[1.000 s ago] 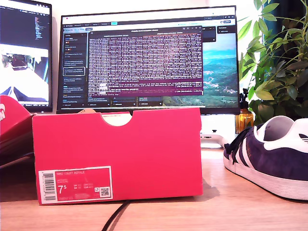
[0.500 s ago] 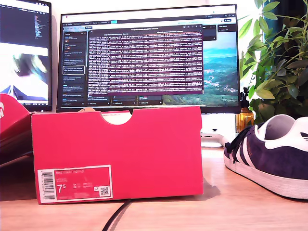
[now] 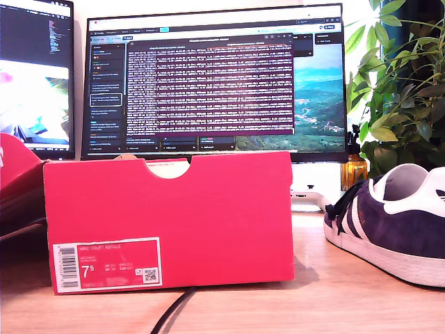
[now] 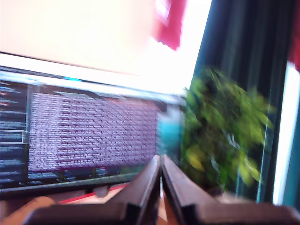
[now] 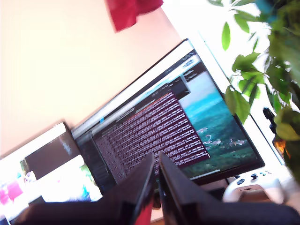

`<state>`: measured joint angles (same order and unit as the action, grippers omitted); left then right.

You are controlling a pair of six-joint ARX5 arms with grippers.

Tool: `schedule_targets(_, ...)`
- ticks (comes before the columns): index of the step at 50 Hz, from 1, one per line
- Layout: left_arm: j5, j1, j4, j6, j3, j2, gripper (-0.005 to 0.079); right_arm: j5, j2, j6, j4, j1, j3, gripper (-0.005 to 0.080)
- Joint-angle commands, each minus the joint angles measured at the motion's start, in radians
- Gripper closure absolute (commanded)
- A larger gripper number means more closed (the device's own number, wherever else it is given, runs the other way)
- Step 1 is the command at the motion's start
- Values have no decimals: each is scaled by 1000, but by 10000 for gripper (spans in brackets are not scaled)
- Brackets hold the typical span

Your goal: Pack the blue shoes by picking the first shoe and placing it inside the red shoebox, left side, then picking and rotating the second shoe and placing it in the shoebox

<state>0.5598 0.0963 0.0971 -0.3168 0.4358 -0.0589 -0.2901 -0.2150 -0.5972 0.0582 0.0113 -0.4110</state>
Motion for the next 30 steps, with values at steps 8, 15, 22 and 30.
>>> schedule_targets(8,5,18,435,434,113,-128,762,-9,-265,109,-128,-5,-190,757)
schedule_targets(15,-13,50,597,536,118,-194,762,-18,-448,153,-201,-5,-301,757)
schedule_targets(22,-63,110,645,651,118,-259,762,-26,-618,154,-253,-15,-380,757)
schedule_targets(30,-220,216,644,668,118,-349,762,-26,-767,162,-265,-54,-425,757)
